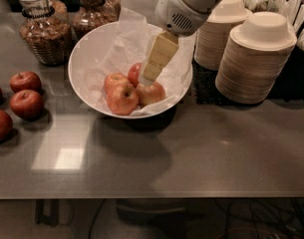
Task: Pick apple from white bowl
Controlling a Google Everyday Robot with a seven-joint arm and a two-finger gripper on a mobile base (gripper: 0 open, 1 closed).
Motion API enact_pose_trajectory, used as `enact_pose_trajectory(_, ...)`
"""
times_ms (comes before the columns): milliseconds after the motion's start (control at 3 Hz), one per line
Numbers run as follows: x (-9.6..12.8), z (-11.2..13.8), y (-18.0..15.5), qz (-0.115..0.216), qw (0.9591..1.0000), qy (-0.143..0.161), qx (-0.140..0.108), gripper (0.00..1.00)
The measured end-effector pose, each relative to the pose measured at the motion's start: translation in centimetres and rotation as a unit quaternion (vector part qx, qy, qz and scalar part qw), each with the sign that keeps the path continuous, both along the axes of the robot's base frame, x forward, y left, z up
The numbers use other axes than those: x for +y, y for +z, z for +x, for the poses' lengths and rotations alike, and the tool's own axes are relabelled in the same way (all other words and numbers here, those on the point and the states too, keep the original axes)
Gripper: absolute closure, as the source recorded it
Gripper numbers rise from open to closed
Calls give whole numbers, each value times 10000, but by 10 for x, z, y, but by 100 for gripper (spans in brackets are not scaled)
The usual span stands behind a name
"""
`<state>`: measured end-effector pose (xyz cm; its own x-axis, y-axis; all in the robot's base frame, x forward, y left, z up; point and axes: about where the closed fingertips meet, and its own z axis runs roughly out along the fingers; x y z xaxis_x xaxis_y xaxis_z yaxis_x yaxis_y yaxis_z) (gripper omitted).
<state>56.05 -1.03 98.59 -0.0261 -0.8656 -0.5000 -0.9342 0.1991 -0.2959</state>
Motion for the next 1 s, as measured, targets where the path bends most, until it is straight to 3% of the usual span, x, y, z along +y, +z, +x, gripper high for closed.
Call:
enact_pose_trajectory(333,2,0,27,118,9998,19,-182,0)
enact_pose_trajectory(1000,3,-14,-37,125,9995,-296,31,0)
